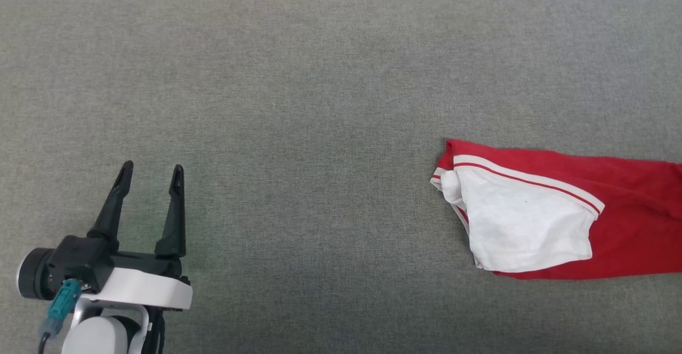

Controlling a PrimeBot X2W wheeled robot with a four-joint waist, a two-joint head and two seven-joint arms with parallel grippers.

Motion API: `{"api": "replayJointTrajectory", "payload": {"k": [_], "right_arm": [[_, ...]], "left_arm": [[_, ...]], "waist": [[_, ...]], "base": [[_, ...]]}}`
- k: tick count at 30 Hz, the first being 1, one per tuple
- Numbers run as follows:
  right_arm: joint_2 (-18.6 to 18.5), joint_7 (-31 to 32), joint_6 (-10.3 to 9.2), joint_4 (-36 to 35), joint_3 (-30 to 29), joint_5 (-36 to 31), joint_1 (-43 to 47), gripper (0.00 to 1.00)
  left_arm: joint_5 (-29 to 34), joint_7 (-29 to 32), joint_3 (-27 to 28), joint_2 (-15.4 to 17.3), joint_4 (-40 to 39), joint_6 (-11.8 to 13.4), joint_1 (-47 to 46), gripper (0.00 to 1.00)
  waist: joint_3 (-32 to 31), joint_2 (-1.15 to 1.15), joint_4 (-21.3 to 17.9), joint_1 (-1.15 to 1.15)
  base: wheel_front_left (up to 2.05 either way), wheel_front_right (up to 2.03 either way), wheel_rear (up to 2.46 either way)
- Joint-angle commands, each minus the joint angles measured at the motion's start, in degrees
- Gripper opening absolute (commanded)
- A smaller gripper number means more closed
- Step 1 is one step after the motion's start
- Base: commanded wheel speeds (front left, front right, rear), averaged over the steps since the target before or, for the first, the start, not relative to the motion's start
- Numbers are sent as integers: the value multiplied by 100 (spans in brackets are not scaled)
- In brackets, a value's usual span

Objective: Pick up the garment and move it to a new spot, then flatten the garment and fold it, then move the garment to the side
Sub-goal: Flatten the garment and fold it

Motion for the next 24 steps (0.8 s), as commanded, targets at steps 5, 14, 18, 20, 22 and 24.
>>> {"api": "replayJointTrajectory", "payload": {"k": [5,14,18,20,22,24], "right_arm": [[69,221,0,-1069,539,94,255,0],[411,674,0,-2478,1664,-38,230,0],[594,843,0,-2686,2242,-158,42,0],[662,905,0,-2708,2506,-234,-95,0],[738,948,0,-2659,2768,-326,-222,0],[783,963,0,-2555,3024,-433,-356,0]], "left_arm": [[32,-26,-63,-53,37,-17,67,100],[-10,-26,-172,-85,119,-17,65,100],[23,-26,-188,-129,142,-17,20,100],[5,-26,-187,-146,153,-17,-3,100],[-46,-26,-206,-161,188,-17,-29,100],[-76,-26,-212,-173,204,-17,-39,100]], "waist": [[-102,0,99,0],[-269,0,408,0],[-287,0,602,0],[-269,0,686,0],[-253,0,764,0],[-238,0,834,0]], "base": [[0,0,0],[0,0,0],[0,0,0],[0,0,0],[0,0,0],[0,0,0]]}}
